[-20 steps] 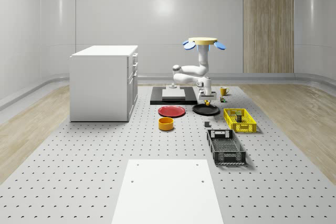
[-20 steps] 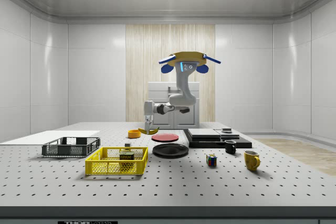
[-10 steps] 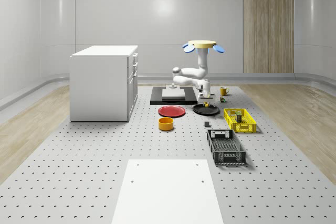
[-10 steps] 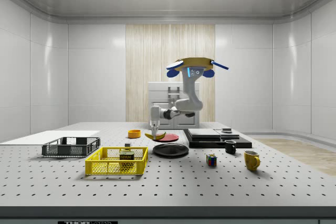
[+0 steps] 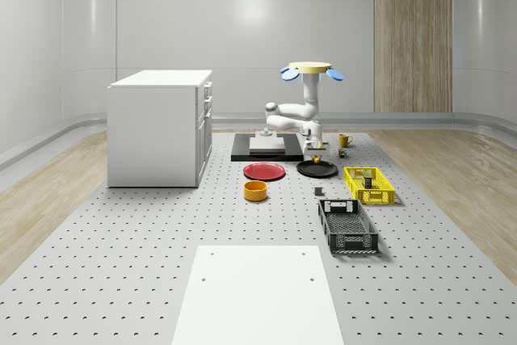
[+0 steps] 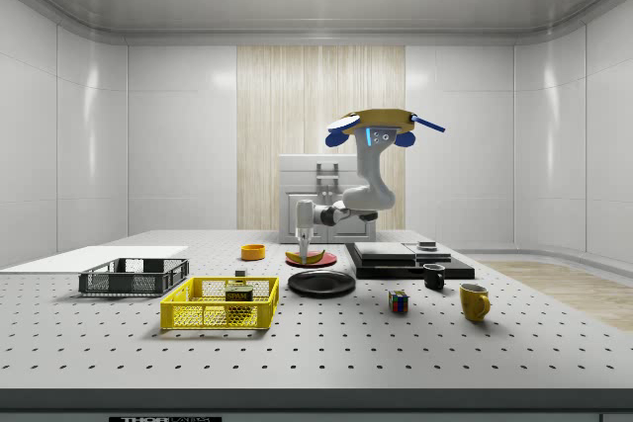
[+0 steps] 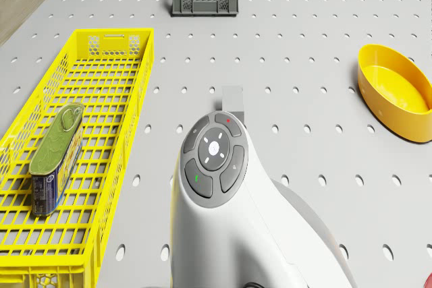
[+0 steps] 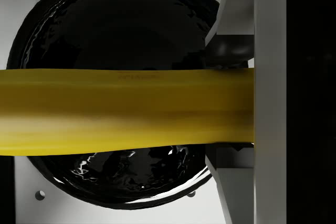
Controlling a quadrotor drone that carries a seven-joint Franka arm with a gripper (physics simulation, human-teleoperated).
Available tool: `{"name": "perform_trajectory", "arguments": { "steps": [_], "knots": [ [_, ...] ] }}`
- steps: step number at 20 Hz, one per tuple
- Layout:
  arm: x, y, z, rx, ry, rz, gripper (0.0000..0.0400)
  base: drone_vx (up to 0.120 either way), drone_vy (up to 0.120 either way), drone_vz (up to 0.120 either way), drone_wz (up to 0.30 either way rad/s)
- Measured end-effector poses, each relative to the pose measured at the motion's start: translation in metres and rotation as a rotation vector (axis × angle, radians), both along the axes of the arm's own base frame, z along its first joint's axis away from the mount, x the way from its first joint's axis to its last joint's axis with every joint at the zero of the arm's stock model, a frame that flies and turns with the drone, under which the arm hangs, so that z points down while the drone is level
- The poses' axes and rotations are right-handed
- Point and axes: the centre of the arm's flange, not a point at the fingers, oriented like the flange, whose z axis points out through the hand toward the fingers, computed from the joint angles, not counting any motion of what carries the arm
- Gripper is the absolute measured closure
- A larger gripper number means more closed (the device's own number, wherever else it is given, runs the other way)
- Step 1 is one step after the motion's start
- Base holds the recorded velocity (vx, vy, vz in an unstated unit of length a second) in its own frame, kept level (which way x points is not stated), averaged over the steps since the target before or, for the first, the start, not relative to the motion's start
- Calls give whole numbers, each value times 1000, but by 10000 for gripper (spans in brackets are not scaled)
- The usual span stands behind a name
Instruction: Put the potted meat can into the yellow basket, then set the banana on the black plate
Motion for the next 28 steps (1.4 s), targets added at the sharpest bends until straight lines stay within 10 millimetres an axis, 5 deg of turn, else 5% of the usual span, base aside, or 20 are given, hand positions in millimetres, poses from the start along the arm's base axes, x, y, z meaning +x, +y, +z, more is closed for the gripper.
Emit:
{"name": "perform_trajectory", "arguments": {
  "steps": [24,28],
  "knots": [
    [0,0,62,0,0,0,210,-23,0,0,0],
    [0,0,66,2,-1,-8,92,0,0,0,0]
  ]
}}
